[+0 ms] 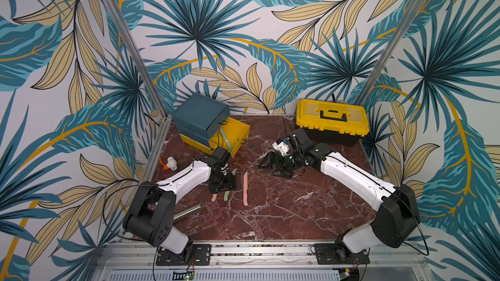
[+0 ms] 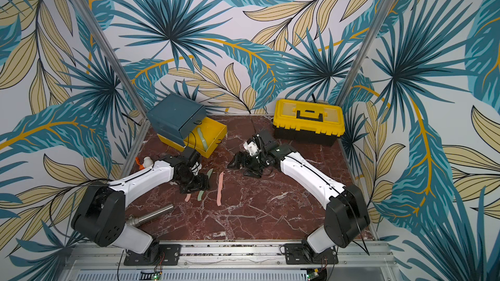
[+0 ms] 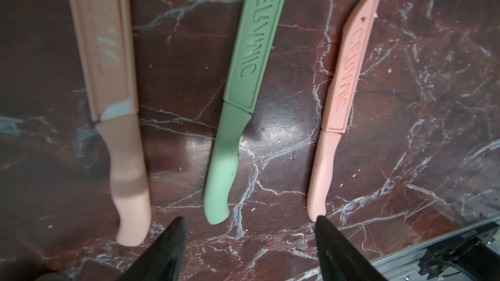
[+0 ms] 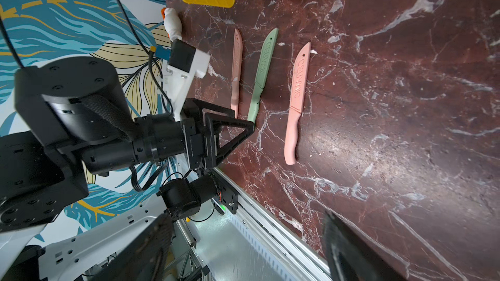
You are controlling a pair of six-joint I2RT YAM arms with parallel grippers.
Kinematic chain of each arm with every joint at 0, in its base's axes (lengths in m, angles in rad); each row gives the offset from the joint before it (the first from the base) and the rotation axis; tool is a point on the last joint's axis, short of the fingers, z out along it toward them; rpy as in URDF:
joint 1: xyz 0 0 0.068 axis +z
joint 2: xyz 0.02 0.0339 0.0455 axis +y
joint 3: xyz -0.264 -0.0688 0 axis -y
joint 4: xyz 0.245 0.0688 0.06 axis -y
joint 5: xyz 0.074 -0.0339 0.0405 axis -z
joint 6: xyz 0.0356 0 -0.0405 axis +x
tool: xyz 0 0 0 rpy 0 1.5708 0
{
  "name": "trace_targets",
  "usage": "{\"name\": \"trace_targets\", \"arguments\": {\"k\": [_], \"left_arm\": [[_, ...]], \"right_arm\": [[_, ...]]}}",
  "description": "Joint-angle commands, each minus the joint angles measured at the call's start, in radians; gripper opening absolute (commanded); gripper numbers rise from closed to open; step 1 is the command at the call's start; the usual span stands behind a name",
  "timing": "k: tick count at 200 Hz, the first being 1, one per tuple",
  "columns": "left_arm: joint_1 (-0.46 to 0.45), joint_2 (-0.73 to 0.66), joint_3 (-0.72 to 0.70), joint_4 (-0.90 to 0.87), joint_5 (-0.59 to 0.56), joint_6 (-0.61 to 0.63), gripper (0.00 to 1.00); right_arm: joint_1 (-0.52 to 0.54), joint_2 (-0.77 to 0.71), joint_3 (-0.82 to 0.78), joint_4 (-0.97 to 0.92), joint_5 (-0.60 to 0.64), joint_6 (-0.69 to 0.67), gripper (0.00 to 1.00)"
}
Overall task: Place the fruit knives into the drawer by color
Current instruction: Pick up the fruit knife from the center of the board.
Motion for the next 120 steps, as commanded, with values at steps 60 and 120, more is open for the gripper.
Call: {"name": "trace_targets", "arguments": {"k": [60, 120], "left_arm": [[-0.032, 0.117, 0.1, 0.012, -0.163, -0.001, 0.73], [-0.048, 0.214, 0.146, -0.02, -0.183, 0.041, 0.55]], "right_arm": [[0.007, -0.035, -0.036, -0.039, -0.007, -0.054, 0.89], [0.005, -0.067, -0.069, -0.039, 0.01, -0.05, 0.89]]}}
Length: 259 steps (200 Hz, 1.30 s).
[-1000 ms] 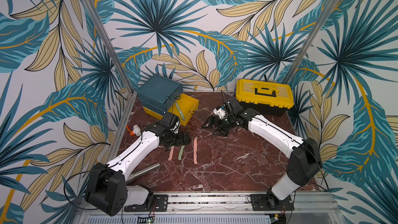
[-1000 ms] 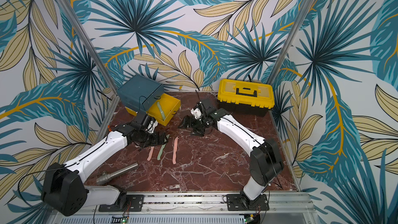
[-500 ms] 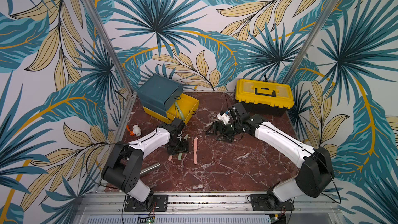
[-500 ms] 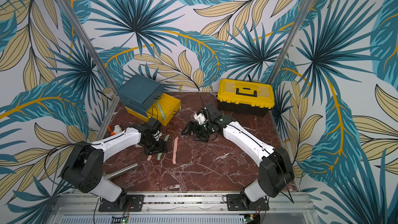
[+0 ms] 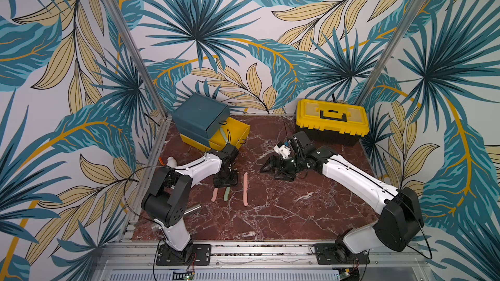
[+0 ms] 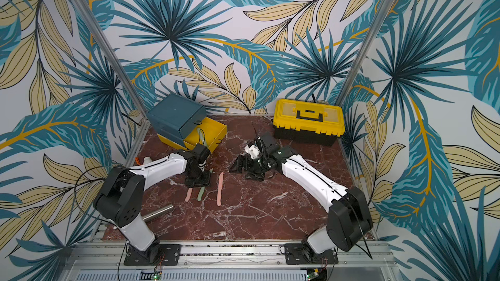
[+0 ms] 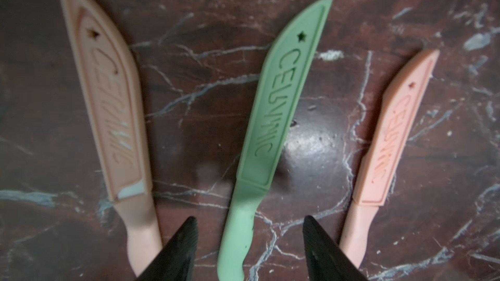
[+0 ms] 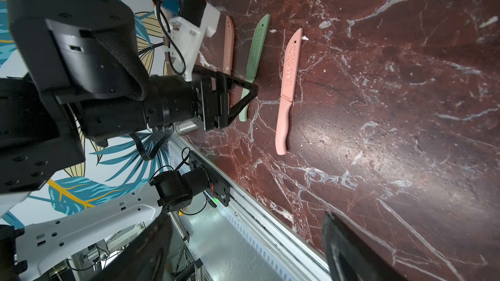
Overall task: Place the fruit knives into the drawer by color
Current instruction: Pick up the fruit knife from the center of the board.
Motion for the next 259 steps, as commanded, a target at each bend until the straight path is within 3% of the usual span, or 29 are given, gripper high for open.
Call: {"name": "trace_targets", "arguments": {"k": [1, 23, 48, 64, 121, 166, 201, 236, 259], "left_arm": [[-0.013, 0.018, 0.008, -0.017, -0.022, 0.016, 0.55], [-0.015, 0.029, -0.008, -0.013, -0.015, 0.015, 0.41], [-0.016, 0.032, -0.034, 0.006, -0.005, 0.003, 0.4], [-0.016, 0.033, -0.046, 0.018, -0.004, -0.007, 0.31], [-0.016, 0.038, -0.059, 0.039, -0.014, -0.022, 0.29], [-0.018, 0.058, -0.051, 0.038, -0.015, -0.008, 0.17], [-0.018, 0.067, -0.05, 0.037, -0.017, -0.005, 0.15], [-0.018, 0.076, -0.051, 0.043, -0.008, -0.003, 0.0], [-0.017, 0.083, -0.052, 0.044, 0.0, -0.002, 0.0]], "right_arm": [[0.005, -0.028, -0.022, -0.018, 0.009, -0.019, 0.89], [0.004, -0.033, -0.028, -0.018, 0.015, -0.016, 0.89], [0.004, -0.036, -0.037, -0.007, 0.016, -0.009, 0.89], [0.004, -0.035, -0.042, -0.001, 0.015, -0.004, 0.89], [0.004, -0.03, -0.048, 0.011, 0.012, 0.003, 0.89], [0.004, -0.018, -0.053, 0.018, 0.008, 0.004, 0.89], [0.004, -0.006, -0.053, 0.028, 0.005, 0.006, 0.89], [0.005, 0.006, -0.051, 0.033, 0.007, 0.006, 0.89], [0.004, 0.015, -0.051, 0.028, 0.02, 0.001, 0.89]]}}
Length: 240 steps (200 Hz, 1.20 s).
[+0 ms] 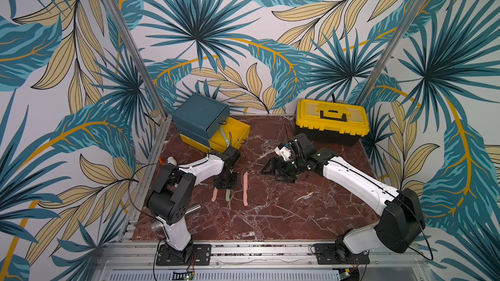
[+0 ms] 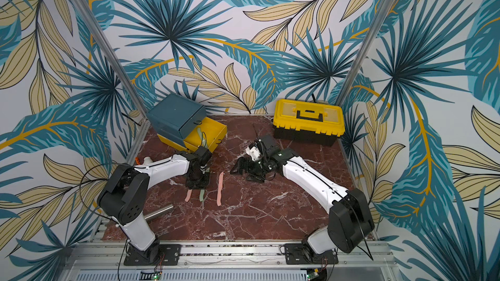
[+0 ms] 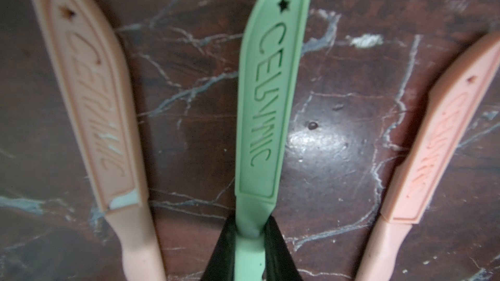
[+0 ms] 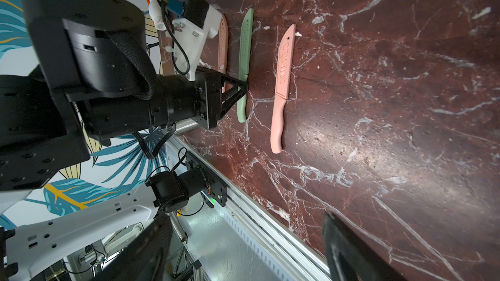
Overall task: Place the fruit knives into the drawer by color
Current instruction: Pick up the fruit knife from the center of the board.
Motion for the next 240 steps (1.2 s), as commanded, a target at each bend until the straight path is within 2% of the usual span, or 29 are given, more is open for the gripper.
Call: {"name": "trace_targets", "arguments": {"k": [1, 94, 143, 240], "left_arm": [[-0.004, 0.067, -0.029, 0.028, 0.024, 0.012, 0.0], [-0.005, 0.007, 0.007, -0.036, 0.006, 0.025, 0.0], [-0.016, -0.067, 0.04, -0.12, -0.018, 0.049, 0.0], [-0.052, -0.171, 0.182, -0.29, -0.018, 0.143, 0.0]], "right_arm": [[0.004, 0.018, -0.022, 0.011, 0.013, -0.004, 0.89], [0.004, 0.038, -0.019, 0.018, 0.03, -0.01, 0.89], [0.005, 0.051, -0.014, 0.025, 0.035, -0.008, 0.89], [0.005, 0.109, 0.022, 0.039, 0.027, -0.01, 0.89]]}}
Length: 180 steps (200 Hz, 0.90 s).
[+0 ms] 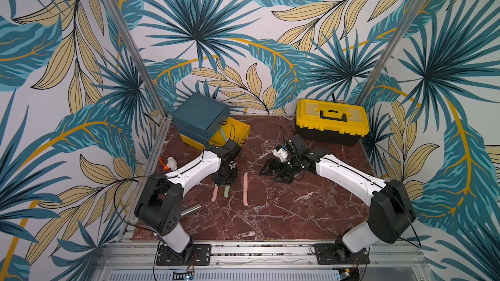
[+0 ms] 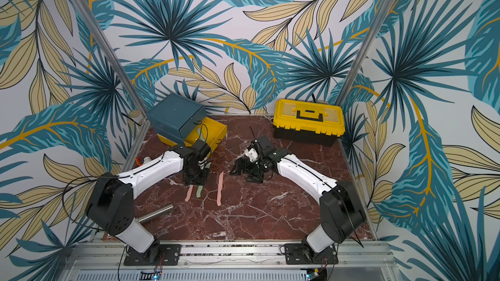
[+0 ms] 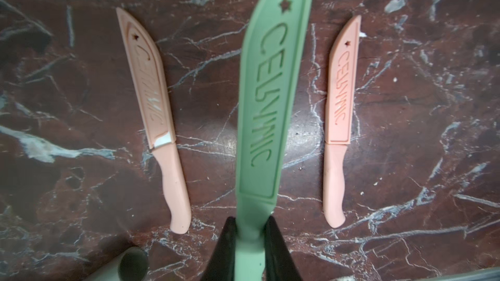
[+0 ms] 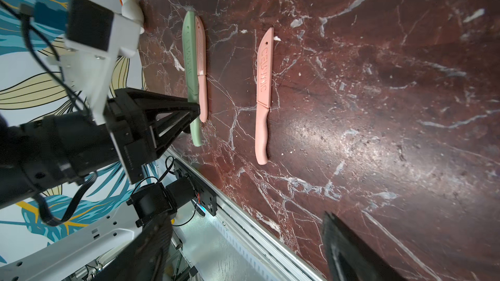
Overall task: Place the fruit knives into the drawer by color
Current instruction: Pick up the fruit knife from the center of the board.
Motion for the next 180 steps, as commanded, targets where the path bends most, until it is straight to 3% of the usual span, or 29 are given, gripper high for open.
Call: {"name": "trace_targets", "arguments": {"k": [1, 50, 104, 152, 180], "left_arm": [[-0.019, -0.04, 0.056, -0.072, -0.001, 0.043, 0.0], [-0.068, -0.05, 0.21, -0.205, -0.05, 0.121, 0.0], [-0.072, 0.013, 0.521, -0.277, -0.191, 0.263, 0.0], [-0.048, 0.151, 0.669, -0.147, -0.369, 0.391, 0.0], [-0.007, 0.223, 0.7, -0.01, -0.418, 0.434, 0.0]], "right_arm": [[0.005, 0.019, 0.021, 0.009, 0.006, -0.01, 0.89], [0.004, 0.049, 0.061, 0.01, 0.005, -0.007, 0.89], [0.004, 0.092, 0.11, 0.031, -0.003, 0.016, 0.89], [0.004, 0.135, 0.173, 0.003, -0.013, 0.004, 0.89], [0.004, 0.151, 0.204, -0.019, -0.02, 0.0, 0.89]]}}
